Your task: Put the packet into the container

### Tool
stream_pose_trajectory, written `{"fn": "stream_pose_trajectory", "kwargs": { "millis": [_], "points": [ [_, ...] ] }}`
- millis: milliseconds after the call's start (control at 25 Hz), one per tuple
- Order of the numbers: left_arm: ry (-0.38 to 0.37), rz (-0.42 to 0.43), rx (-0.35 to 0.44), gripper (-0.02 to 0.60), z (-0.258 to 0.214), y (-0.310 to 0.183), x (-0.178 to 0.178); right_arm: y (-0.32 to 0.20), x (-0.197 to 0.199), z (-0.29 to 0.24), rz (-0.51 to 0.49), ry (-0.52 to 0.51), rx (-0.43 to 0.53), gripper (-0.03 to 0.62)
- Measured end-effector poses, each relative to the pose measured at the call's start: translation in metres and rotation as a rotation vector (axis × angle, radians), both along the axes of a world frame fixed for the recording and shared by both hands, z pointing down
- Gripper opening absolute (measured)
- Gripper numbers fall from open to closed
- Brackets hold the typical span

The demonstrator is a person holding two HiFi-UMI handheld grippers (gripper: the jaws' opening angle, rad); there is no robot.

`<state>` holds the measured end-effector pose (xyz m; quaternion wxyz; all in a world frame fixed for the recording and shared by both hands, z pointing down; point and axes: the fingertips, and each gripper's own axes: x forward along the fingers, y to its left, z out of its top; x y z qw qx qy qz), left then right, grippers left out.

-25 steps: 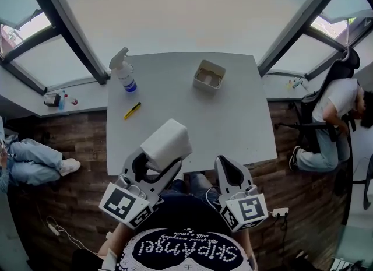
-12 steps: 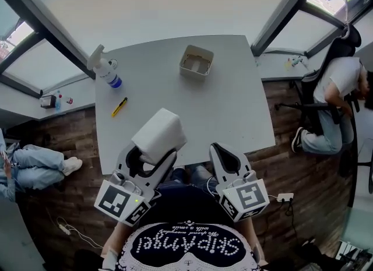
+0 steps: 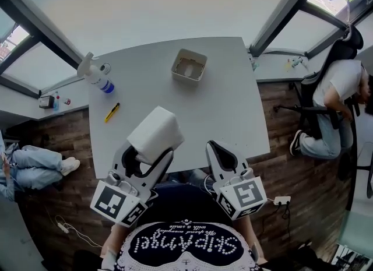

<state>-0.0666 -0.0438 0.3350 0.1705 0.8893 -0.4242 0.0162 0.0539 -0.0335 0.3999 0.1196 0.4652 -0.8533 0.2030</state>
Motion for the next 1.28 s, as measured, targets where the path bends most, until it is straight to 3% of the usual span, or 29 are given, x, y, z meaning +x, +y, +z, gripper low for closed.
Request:
{"fn": "stream_pose_trajectory", "kwargs": {
  "millis": [880,1280],
  "points": [
    [-0.003,-0.101,0.029,0.282,-0.004,-0.058,0.032,-0.053,0.047,0.009,-0.038,-0.012,-0.037,0.017],
    [-0.058,-0.163,0.071,0.281,-0.006,-0.063,0.031,-0.064,0.052,0.019,-0.096,-0.022,-0.056,0.017]
  ]
}}
